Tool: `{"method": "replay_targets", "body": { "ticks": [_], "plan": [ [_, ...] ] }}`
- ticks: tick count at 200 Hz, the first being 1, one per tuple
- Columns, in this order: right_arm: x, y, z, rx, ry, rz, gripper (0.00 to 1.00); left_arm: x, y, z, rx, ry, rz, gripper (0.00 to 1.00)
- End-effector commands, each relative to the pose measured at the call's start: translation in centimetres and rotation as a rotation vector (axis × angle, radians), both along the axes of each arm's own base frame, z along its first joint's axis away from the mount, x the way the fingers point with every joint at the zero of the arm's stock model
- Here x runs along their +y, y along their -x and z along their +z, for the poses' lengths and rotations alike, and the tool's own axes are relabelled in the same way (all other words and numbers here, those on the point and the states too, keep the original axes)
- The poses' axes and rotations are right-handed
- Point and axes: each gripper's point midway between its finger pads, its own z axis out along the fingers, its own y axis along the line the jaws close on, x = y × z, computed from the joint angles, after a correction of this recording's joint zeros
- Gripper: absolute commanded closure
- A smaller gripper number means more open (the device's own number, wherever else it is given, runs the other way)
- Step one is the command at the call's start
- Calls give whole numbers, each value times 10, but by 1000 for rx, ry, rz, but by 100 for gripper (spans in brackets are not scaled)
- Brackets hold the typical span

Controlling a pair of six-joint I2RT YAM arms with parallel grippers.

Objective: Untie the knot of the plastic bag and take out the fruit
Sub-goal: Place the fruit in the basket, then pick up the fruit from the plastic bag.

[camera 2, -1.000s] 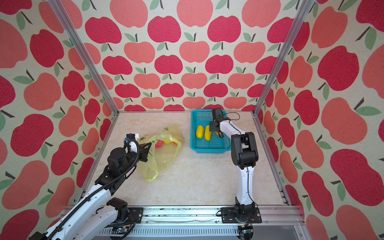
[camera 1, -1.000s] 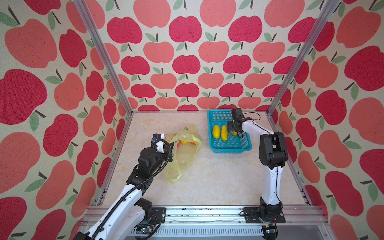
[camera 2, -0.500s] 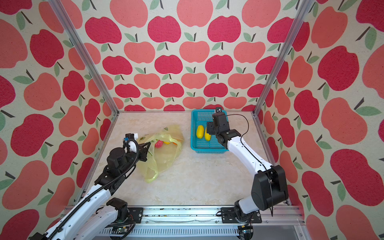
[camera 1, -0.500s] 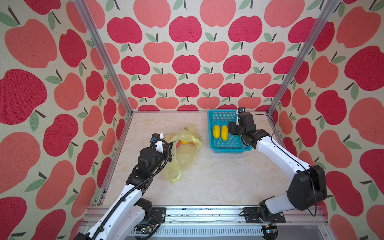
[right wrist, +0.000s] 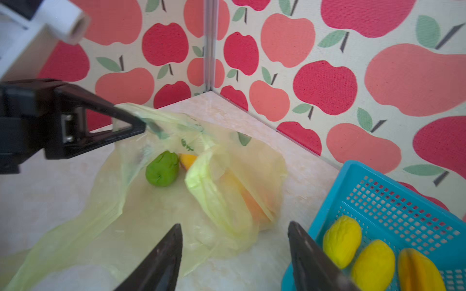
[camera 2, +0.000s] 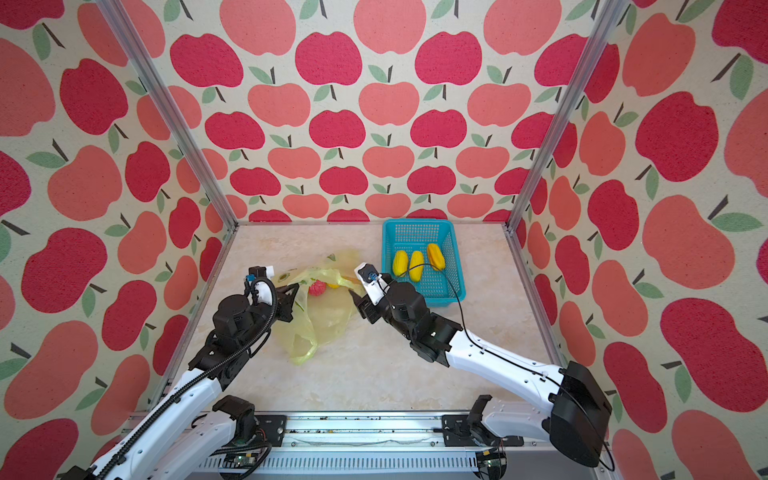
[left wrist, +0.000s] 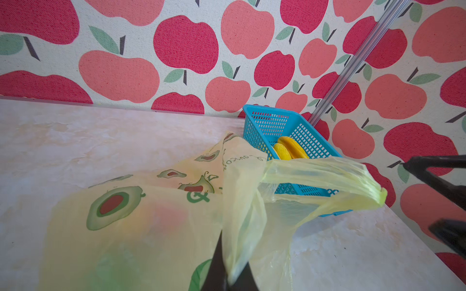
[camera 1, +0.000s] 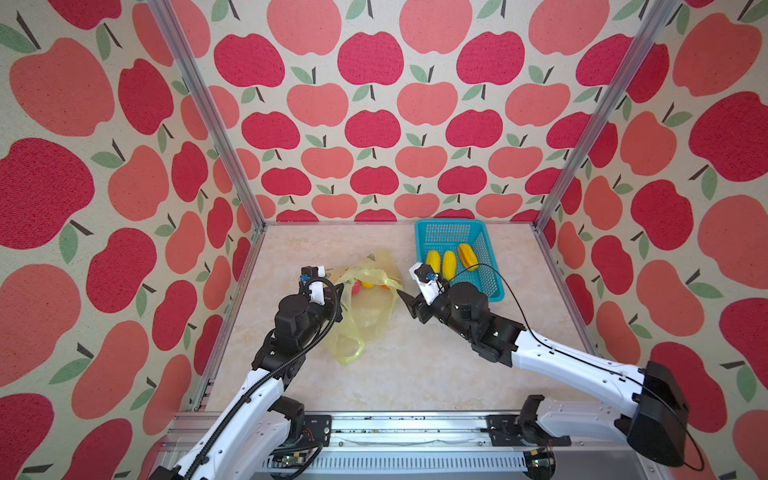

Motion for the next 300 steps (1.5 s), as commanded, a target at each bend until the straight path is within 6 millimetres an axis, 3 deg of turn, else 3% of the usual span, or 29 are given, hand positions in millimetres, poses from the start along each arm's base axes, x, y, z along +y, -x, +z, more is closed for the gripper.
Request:
{"method": "replay_targets", "body": {
  "ticks": [1,43,71,109,131,158,214,260,300],
  "plan": [
    [31,23,4,-75,-32,145,32,3,-2,5,-17,-5,11,100],
    [78,44,-39,-59,69,233,37,-2,2,11,-25,11,-21,100],
    [98,28,-67,-25,97,181,45,3,3,11,-38,11,2,100],
    [120,5,-111,38,107,86,47,-5,8,20,-60,32,-46,100],
    [132,-4,-136,60,125,58,53,-4,9,23,-82,39,-45,100],
    [137,-8,-158,85,110,41,56,-9,15,31,-109,56,-83,100],
    [127,-22,-181,123,55,-6,60,-13,30,54,-193,105,-133,100],
    [123,-33,-183,133,71,-58,62,0,22,55,77,105,-23,100],
    [129,-27,-195,203,59,-38,60,-24,28,70,248,104,-169,100]
  ]
}}
